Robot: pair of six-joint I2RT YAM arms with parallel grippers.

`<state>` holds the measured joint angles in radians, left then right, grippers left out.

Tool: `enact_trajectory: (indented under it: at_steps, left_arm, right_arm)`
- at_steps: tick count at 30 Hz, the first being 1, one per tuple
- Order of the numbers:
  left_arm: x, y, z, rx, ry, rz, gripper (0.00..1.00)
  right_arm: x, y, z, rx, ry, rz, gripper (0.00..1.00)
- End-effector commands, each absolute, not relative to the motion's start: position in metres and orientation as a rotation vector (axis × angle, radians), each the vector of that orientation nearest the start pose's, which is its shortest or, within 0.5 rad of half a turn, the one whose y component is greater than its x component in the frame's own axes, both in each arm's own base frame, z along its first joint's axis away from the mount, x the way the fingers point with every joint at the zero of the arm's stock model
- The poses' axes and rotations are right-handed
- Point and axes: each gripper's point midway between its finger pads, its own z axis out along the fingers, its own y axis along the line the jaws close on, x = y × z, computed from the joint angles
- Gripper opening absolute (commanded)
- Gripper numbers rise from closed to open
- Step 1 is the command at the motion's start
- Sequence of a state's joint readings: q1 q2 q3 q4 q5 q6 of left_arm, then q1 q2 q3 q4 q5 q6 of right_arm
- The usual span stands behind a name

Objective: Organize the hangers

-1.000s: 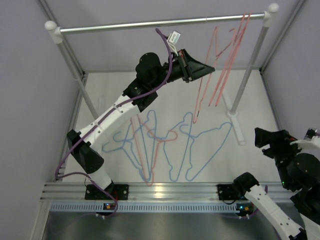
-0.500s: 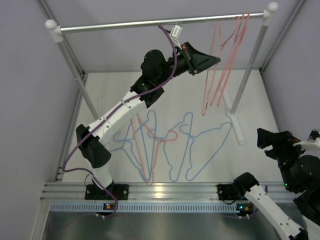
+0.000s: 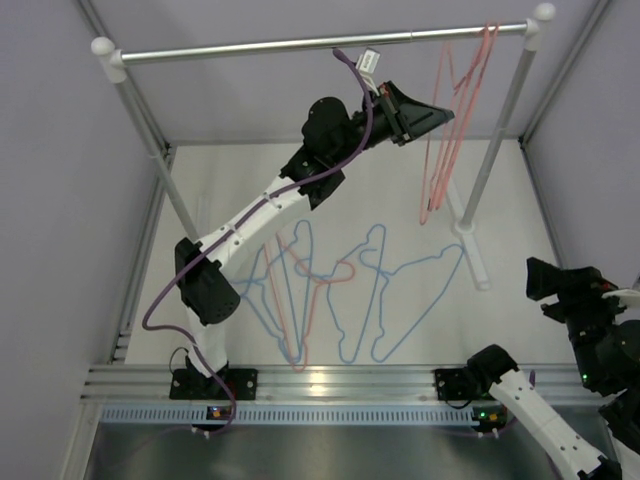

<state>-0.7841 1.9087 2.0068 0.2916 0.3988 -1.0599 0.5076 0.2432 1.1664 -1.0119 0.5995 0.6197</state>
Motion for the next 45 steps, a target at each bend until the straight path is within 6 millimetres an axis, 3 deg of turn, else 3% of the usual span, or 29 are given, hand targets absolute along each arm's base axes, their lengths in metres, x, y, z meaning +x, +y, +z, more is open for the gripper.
enact_trajectory:
  at_steps: [1,14,26,37,42,43,45]
  left_arm:
    - [0.316,-0.452,0.558,0.218,1.257,-1.847,0.00]
    - [0.325,-0.456,0.563,0.158,1.235,-1.899,0.00]
    - [0.350,-0.463,0.543,0.083,1.286,-1.956,0.00]
    - [0.350,-0.469,0.529,0.094,1.324,-1.973,0.00]
    - [0.345,-0.467,0.527,0.108,1.316,-1.982,0.18]
    - [0.344,-0.466,0.523,0.104,1.324,-1.978,0.30]
    - [0.342,-0.463,0.523,0.114,1.317,-1.972,0.40]
  right_arm:
    - [0.113,-0.033,0.357,0.541,1.568,0.323,0.65]
    - [0.107,-0.039,0.360,0.548,1.553,0.333,0.65]
    - [0.104,-0.042,0.361,0.549,1.552,0.333,0.65]
    - [0.103,-0.043,0.359,0.555,1.550,0.338,0.65]
    - [0.103,-0.043,0.358,0.558,1.548,0.344,0.65]
    - [0.103,-0.043,0.358,0.558,1.549,0.342,0.65]
    - [0.103,-0.043,0.357,0.560,1.548,0.340,0.65]
